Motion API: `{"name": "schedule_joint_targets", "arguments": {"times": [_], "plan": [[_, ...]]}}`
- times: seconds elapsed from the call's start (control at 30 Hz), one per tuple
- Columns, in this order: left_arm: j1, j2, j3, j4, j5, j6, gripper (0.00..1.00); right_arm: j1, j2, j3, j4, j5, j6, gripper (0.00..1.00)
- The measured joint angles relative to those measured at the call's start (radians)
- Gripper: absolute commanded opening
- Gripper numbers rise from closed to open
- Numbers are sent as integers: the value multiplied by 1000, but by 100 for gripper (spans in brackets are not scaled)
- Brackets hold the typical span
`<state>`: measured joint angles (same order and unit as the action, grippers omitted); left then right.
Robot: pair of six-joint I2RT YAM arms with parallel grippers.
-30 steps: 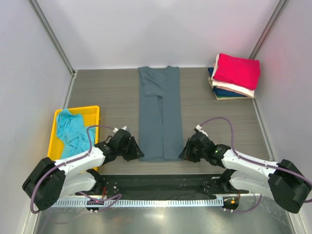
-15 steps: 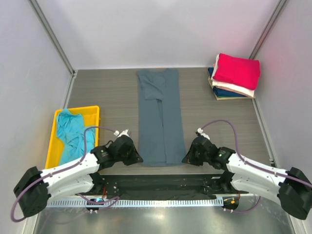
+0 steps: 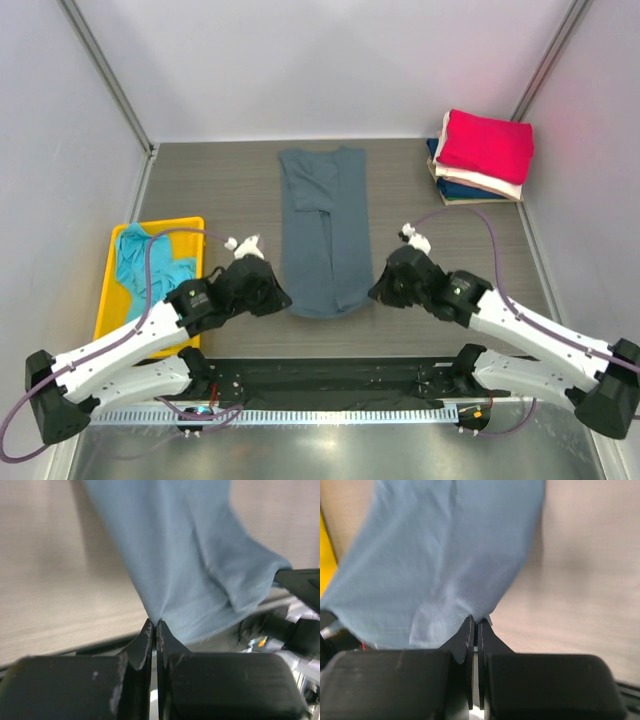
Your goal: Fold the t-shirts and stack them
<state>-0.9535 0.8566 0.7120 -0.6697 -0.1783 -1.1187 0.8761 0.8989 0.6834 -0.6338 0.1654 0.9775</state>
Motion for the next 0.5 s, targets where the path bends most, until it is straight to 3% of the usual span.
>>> {"name": "schedule_joint_targets", "arguments": {"times": [0.33, 0.5], "plan": [[367, 348, 276, 2, 99, 248, 0, -249, 396, 372, 16, 29, -243, 1], [477, 571, 434, 23, 182, 346, 0, -328, 594, 528, 31, -2, -336, 1]]}}
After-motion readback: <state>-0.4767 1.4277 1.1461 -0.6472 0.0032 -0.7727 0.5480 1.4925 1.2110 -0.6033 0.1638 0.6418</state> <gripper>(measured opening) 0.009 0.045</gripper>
